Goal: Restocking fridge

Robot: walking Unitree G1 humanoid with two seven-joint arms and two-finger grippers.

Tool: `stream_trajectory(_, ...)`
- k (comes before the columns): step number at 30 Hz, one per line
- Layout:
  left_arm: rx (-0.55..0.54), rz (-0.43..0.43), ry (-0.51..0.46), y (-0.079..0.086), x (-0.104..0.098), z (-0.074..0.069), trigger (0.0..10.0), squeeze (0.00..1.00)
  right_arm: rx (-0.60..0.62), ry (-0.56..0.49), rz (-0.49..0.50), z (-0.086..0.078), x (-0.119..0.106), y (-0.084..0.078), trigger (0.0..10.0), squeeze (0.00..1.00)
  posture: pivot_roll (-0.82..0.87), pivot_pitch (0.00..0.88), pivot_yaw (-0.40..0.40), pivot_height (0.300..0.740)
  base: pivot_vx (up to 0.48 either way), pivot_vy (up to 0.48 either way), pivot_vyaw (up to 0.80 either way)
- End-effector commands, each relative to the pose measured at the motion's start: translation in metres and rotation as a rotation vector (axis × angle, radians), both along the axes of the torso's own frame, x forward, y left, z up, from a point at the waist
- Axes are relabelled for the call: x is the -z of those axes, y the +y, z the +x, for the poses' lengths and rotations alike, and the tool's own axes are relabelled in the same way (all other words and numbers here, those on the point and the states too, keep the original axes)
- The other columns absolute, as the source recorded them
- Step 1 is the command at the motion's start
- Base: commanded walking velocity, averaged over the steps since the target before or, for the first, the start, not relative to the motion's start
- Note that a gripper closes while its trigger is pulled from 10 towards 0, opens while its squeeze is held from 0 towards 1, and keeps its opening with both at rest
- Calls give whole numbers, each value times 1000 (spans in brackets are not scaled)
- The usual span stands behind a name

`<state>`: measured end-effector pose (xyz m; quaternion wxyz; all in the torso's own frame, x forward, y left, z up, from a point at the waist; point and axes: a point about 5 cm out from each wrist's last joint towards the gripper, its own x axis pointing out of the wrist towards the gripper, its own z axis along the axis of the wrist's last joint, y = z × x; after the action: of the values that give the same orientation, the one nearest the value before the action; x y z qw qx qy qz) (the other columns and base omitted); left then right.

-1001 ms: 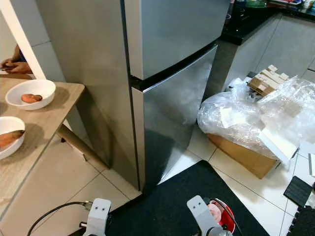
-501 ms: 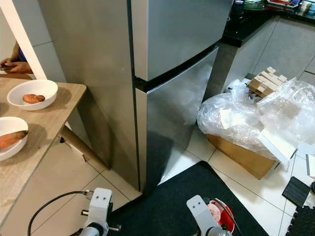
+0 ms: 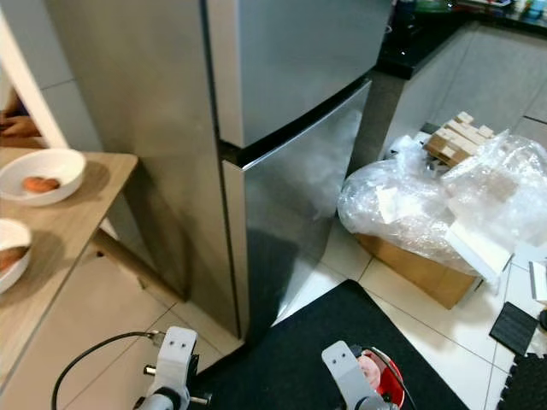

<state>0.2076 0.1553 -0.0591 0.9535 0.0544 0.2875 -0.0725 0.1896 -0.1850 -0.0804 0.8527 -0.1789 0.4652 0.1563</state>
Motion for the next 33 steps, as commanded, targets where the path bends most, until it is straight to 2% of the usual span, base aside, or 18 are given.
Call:
stream_trajectory(1, -15, 20, 26, 8, 4, -8, 10000, 0, 0, -41, 11, 9, -4, 5, 10000, 0, -87, 53, -55, 700, 330, 0, 0)
stream_trajectory(13, -7, 17, 10, 7, 4, -8, 10000, 0, -1, -41, 9, 9, -4, 5, 10000, 0, -88, 52, -54, 700, 55, 0, 0)
stream_trajectory(22, 50, 2, 9, -1, 4, -10, 10000, 0, 2, -33, 5, 6, -3, 4, 10000, 0, -89, 52, -53, 700, 0, 0, 0)
stream_trajectory(33, 35, -27, 32, -2, 7, -13, 10000, 0, 3, -29, 3, 5, -2, 3, 10000, 0, -91, 52, -50, 700, 0, 0, 0)
